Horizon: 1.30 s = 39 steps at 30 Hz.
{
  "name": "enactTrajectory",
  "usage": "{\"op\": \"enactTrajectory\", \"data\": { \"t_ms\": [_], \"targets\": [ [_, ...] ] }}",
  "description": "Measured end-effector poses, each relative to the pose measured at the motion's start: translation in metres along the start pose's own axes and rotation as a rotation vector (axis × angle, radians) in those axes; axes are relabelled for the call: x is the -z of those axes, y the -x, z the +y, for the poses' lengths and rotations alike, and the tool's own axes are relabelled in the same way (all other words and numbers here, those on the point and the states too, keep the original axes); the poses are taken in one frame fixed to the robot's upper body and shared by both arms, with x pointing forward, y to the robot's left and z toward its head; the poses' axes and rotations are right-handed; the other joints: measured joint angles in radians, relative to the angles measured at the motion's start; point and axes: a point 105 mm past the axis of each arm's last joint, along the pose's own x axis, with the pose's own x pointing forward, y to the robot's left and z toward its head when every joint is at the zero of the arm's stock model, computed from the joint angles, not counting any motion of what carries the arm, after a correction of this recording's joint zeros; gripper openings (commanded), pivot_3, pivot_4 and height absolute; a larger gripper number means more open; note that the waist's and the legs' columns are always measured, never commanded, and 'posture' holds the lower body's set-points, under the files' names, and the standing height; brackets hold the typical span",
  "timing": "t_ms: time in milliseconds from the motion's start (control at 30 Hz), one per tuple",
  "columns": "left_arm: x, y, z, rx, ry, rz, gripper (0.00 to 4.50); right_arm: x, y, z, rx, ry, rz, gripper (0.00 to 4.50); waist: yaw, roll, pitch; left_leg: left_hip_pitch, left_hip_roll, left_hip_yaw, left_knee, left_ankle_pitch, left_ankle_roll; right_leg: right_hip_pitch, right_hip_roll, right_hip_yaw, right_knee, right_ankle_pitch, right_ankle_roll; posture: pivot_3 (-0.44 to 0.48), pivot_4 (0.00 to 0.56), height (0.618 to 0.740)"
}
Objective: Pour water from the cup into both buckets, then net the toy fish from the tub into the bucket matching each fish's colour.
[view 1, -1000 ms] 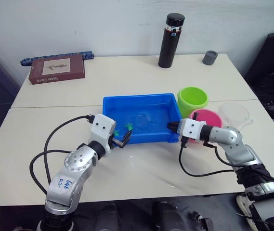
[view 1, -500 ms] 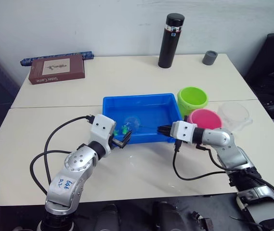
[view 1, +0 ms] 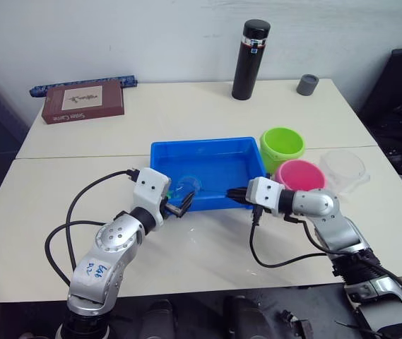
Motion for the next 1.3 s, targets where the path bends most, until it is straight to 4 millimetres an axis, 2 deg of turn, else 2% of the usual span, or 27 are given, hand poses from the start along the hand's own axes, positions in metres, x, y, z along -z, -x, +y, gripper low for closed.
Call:
{"op": "enactTrajectory", "data": {
  "t_ms": [833, 1300],
  "targets": [
    [-0.001, -0.001, -0.002, 0.007, -0.001, -0.008, 4.48, -0.014, -0.019, 0.002, -0.129, -0.123, -0.006, 0.00, -0.002, 0.000, 0.000, 0.000, 0.000, 0.000, 0.000, 0.000, 0.000, 0.000, 0.000, 0.000, 0.000, 0.000, 0.000, 0.000, 0.150, 0.740],
    [-0.004, -0.002, -0.003, 0.013, -0.005, -0.017, 4.48, -0.012, -0.018, -0.010, -0.116, -0.482, 0.014, 0.00, -0.001, 0.000, 0.000, -0.001, 0.000, 0.000, -0.002, -0.001, 0.000, -0.002, -0.001, -0.001, 0.000, 0.000, -0.001, 0.000, 0.150, 0.740]
  ]
}}
